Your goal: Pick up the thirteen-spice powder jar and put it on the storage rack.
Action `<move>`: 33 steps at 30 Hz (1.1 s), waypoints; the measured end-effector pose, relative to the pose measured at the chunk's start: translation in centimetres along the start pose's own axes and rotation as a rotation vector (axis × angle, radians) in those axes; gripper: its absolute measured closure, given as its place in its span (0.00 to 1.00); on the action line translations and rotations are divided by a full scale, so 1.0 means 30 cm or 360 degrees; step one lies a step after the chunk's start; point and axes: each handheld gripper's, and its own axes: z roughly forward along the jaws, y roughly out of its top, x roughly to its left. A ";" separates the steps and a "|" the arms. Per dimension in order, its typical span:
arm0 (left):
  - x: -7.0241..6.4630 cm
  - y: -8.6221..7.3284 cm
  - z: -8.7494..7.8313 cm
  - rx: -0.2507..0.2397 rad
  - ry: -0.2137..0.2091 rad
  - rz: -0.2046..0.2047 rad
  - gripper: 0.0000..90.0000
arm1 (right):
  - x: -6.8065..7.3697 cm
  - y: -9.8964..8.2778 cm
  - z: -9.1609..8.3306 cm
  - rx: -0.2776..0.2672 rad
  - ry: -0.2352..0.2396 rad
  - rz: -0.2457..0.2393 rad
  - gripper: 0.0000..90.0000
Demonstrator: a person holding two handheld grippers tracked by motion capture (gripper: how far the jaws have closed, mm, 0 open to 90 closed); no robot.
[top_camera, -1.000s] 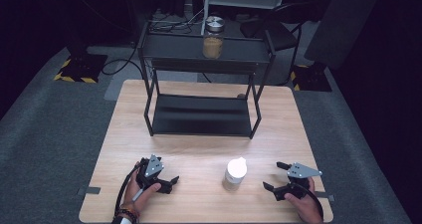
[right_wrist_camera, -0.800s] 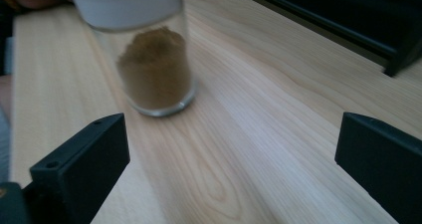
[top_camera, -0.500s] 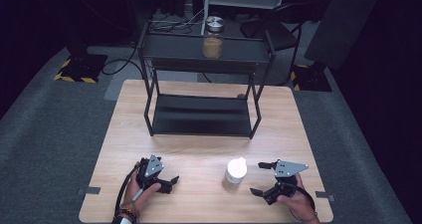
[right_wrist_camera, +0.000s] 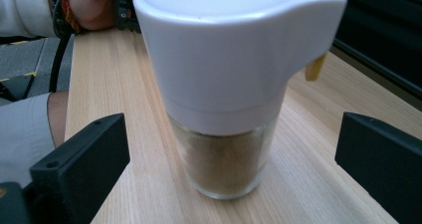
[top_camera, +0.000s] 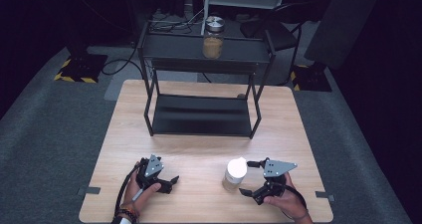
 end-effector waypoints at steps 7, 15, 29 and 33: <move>-0.001 0.000 0.000 -0.0001 0.0003 -0.0003 0.00 | 0.017 0.009 0.045 -0.0023 -0.0006 -0.0014 0.00; 0.001 -0.001 -0.001 -0.0001 0.0002 -0.0001 0.00 | 0.071 -0.013 0.086 -0.0095 -0.0105 -0.0064 0.09; 0.000 -0.001 -0.001 0.0000 0.0003 -0.0002 0.00 | 0.084 -0.039 0.108 -0.0182 -0.0154 -0.0032 0.23; 0.000 -0.001 -0.001 0.0000 0.0004 -0.0002 0.00 | 0.089 -0.036 0.107 -0.0176 -0.0161 -0.0010 0.23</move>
